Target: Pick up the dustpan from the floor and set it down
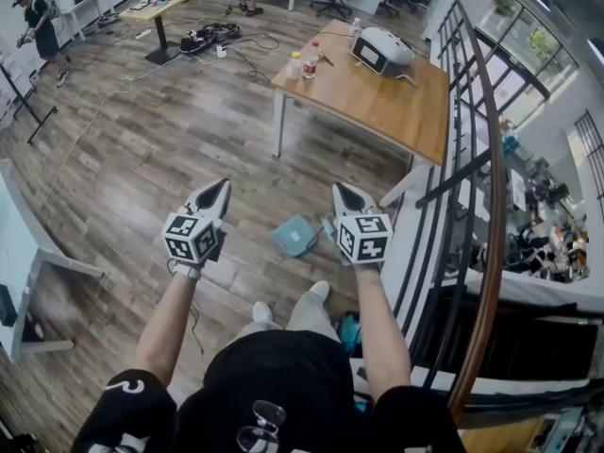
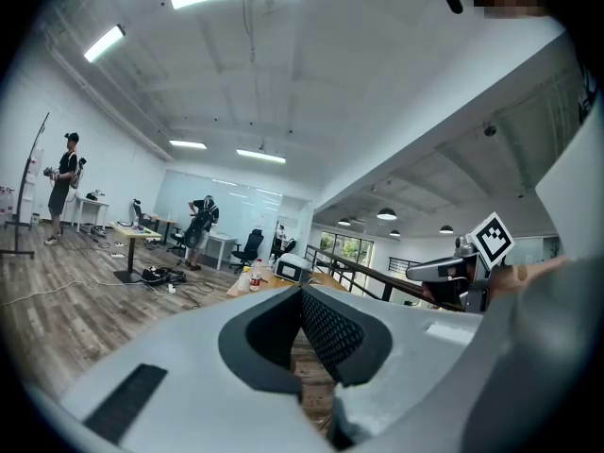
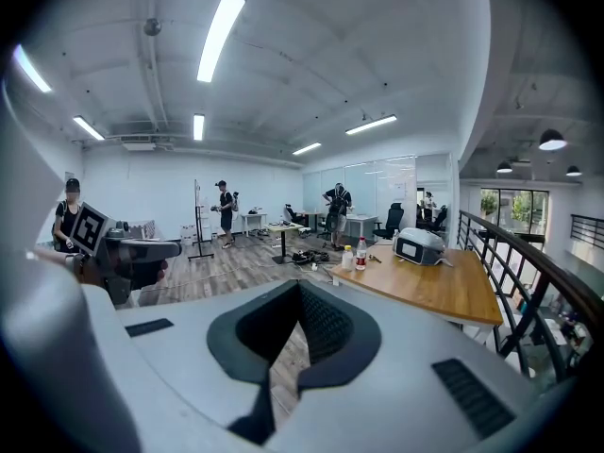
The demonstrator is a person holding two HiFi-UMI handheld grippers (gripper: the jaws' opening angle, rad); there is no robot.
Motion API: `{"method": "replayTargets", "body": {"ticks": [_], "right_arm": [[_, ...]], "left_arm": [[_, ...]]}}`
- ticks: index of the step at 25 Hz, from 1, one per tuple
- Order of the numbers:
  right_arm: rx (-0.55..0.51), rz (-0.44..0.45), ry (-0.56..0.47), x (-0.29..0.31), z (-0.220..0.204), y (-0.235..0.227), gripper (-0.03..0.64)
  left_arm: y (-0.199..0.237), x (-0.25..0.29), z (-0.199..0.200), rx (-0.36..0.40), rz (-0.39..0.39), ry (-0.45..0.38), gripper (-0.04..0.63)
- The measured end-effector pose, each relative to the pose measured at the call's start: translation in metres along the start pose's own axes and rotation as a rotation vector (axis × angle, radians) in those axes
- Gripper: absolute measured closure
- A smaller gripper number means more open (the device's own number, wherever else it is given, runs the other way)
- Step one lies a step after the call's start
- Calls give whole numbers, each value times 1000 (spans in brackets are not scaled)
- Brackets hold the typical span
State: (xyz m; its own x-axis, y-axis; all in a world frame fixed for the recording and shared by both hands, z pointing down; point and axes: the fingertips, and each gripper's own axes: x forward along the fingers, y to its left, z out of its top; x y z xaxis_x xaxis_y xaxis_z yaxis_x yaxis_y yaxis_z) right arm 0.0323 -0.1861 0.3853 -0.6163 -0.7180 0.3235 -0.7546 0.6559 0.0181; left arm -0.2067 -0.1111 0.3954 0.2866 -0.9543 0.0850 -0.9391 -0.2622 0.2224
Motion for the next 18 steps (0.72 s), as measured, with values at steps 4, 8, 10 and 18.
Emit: {"method": "replayTargets", "body": {"ticks": [4, 8, 10, 18], "right_arm": [[6, 2, 2, 5, -5, -6, 620], [20, 0, -5, 12, -6, -21, 621], [27, 0, -7, 14, -8, -28, 620], [45, -6, -7, 23, -16, -70, 621]], "left_arm": [[-1, 7, -2, 5, 1, 6, 597], [-8, 24, -2, 20, -8, 16, 597], [-12, 34, -3, 26, -13, 21, 597], [-34, 81, -7, 45, -39, 39, 597]]}}
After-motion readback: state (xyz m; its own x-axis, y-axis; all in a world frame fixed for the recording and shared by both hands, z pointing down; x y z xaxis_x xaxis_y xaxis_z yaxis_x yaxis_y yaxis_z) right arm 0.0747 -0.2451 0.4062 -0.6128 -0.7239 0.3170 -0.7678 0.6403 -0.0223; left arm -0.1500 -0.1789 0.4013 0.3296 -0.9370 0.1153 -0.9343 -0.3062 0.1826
